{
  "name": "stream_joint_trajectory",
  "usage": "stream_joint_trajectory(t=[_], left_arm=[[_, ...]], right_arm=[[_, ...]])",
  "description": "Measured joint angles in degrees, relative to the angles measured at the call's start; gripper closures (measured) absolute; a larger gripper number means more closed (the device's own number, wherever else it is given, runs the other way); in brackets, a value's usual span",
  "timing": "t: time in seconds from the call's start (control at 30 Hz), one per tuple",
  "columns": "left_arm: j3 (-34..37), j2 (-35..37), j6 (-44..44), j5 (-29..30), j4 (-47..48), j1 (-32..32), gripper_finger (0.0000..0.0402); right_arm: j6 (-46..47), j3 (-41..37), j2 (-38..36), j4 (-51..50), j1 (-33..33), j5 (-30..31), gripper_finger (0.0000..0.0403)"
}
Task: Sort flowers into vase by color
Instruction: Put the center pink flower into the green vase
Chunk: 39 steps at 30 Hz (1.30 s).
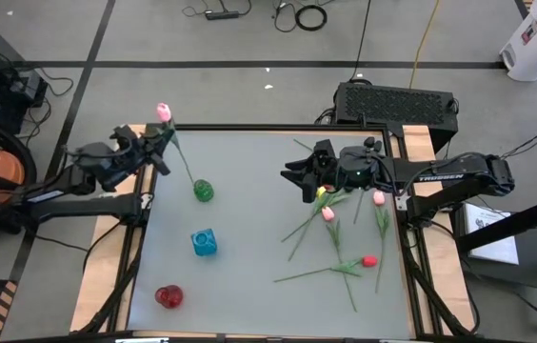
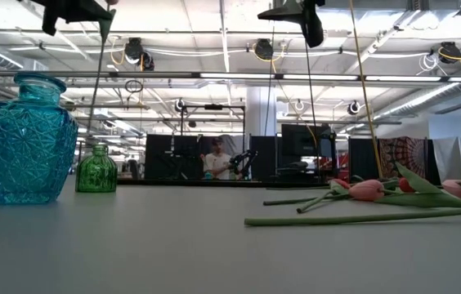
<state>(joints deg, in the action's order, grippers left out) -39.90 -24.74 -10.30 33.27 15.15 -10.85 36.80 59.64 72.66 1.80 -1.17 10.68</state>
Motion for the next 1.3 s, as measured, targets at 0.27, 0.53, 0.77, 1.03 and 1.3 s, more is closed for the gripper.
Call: stream_joint_trajectory(t=[0.27,0.53,0.77,1.03,1.3], left_arm=[[0.0,-3.91,3.04,1.97,-4.41,-0.02,0.04],[-0.02,-5.73,1.72,2.04,-4.26,0.0,0.04],[-0.02,-7.2,1.72,2.08,-3.66,0.0,0.04],[-0.02,-8.63,1.63,2.08,-3.7,-0.02,0.04],[-0.02,-10.1,1.59,2.08,-3.74,-0.01,0.04]], right_arm=[[0.04,0.0,0.0,0.02,0.0,-0.02,0.0229],[0.04,0.0,0.0,0.02,0.0,-0.04,0.0229],[-0.06,0.0,0.0,0.02,0.0,-0.04,0.0229],[-0.18,0.0,0.0,0.02,0.0,-0.05,0.0229],[-0.4,0.0,0.0,0.02,0.0,-0.07,0.0229]])
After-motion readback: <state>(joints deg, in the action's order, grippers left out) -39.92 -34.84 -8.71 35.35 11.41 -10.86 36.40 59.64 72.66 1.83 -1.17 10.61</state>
